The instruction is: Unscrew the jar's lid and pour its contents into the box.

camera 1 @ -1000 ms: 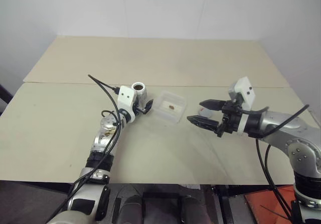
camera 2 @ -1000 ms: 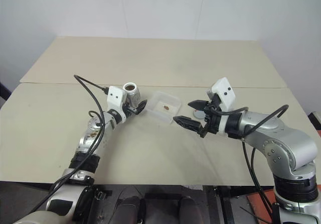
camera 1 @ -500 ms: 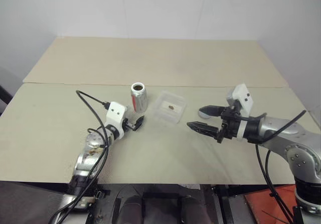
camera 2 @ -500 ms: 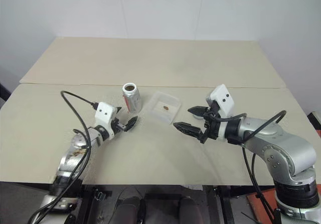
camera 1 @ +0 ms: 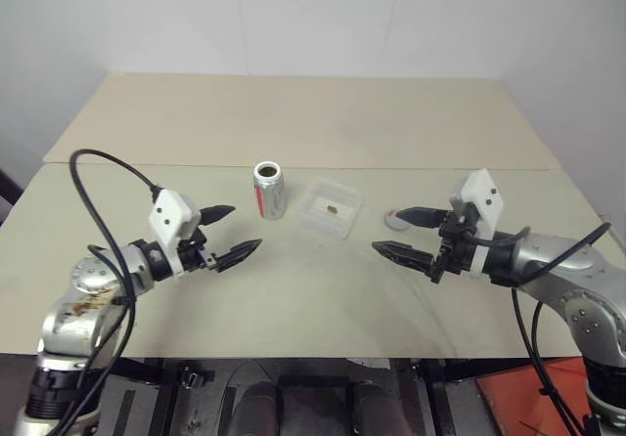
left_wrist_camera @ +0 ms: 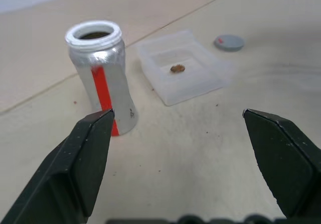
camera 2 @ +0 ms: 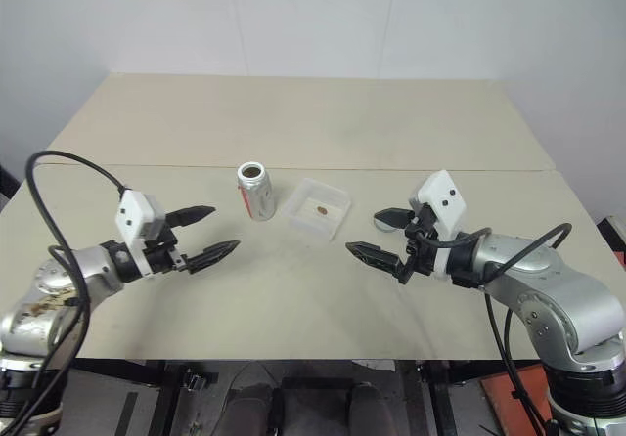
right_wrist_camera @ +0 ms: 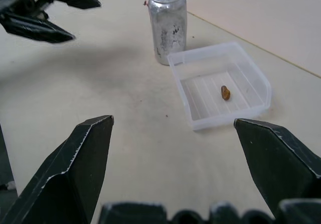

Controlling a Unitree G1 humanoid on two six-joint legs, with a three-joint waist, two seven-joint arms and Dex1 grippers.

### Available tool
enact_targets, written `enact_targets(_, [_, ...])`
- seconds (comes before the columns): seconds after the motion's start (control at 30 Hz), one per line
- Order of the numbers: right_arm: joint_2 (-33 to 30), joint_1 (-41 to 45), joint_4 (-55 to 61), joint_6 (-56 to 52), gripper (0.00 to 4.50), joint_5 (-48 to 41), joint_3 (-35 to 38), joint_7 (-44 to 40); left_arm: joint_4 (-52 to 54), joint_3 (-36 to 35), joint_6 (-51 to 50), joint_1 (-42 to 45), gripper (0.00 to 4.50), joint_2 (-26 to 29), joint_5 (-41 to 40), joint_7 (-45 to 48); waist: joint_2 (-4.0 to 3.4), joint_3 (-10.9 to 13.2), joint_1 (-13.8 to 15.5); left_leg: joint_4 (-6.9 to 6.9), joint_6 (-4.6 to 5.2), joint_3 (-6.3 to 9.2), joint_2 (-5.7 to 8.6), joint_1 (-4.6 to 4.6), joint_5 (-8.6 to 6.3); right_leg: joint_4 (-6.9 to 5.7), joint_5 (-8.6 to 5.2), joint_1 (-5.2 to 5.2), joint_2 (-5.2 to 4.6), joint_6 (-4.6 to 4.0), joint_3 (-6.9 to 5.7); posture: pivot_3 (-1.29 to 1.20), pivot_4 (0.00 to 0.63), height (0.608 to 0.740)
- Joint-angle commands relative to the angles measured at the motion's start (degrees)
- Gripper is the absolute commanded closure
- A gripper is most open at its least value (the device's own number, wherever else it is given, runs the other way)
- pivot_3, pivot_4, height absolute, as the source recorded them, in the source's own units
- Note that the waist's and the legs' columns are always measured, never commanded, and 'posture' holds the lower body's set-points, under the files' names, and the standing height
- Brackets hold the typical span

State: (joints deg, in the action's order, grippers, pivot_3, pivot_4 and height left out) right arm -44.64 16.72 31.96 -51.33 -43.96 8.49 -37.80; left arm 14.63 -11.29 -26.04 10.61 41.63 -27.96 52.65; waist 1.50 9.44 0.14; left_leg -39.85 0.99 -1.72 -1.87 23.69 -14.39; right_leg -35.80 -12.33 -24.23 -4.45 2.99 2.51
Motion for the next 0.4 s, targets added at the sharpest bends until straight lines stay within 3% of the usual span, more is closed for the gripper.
enact_targets(0.03, [-0.82, -1.02, 2.27, 3.28, 0.00, -0.30, 3.79, -1.42, -1.92, -2.68, 2.77, 2.22, 0.04, 2.64, -2.49, 5.28, 0.00, 0.00, 0.01, 0.00, 0.00, 0.00, 0.00, 0.00, 0.00, 0.00, 0.00, 0.00, 0.00, 0.00, 0.00, 0.00, 0.150, 0.740])
enact_targets(0.4, [-2.28, -9.23, -0.14, 11.43, 0.00, 4.21, 7.89, -5.35, -1.27, -0.57, 5.78, 1.65, 0.04, 2.83, -2.16, 8.74, 0.00, 0.00, 0.03, 0.01, 0.00, -0.03, -0.01, -0.01, 0.00, 0.02, -0.01, 0.02, 0.00, 0.00, 0.01, 0.00, 0.150, 0.740])
